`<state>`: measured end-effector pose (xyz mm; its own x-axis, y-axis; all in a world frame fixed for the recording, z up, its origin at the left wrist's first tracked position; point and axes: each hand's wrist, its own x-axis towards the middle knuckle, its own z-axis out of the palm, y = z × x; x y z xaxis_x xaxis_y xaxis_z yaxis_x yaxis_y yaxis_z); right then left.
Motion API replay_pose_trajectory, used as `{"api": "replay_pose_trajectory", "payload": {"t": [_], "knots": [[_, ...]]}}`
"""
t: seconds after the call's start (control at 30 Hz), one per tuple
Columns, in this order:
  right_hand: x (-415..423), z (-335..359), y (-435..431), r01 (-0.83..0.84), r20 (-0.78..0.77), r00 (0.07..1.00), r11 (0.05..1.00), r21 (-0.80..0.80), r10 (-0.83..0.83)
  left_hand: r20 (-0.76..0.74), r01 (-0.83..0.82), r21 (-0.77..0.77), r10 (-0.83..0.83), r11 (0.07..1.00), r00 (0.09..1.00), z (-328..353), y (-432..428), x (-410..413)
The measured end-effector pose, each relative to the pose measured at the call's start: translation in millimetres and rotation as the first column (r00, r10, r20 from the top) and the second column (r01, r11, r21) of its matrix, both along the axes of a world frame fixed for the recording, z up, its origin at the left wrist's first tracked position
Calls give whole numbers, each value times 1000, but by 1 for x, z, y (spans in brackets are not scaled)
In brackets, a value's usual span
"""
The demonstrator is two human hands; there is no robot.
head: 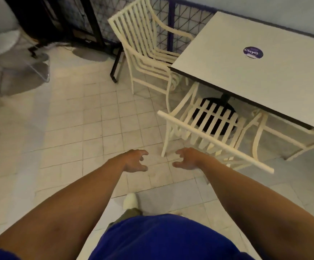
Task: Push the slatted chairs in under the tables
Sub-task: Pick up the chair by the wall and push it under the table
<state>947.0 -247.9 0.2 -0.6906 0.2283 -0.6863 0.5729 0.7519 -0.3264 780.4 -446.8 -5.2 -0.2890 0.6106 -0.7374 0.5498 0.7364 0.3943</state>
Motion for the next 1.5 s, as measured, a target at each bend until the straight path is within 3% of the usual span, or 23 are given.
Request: {"api": "replay_pose_trajectory", "payload": {"t": [0.3, 0.47, 0.77, 1.17, 1.5], "knots": [[-154, 11, -67, -237, -57, 970, 971, 10, 237, -15, -295, 56, 296, 954, 955, 6, -111, -87], [-246, 5, -124, -319, -71, 945, 948, 14, 319, -58, -332, 78, 337, 940, 940, 10, -172, -155], [-380, 7, -178, -325, -77, 943, 945, -17, 323, -65, -403, 70, 407, 913, 911, 15, -243, -272], [-548, -16, -115, -269, -111, 958, 962, -45, 263, -78, -340, 38, 342, 940, 936, -5, -173, -446], [-701, 13, -26, -199, -117, 974, 978, -56, 192, -88, -288, 65, 293, 955, 952, 30, -74, -619]]}}
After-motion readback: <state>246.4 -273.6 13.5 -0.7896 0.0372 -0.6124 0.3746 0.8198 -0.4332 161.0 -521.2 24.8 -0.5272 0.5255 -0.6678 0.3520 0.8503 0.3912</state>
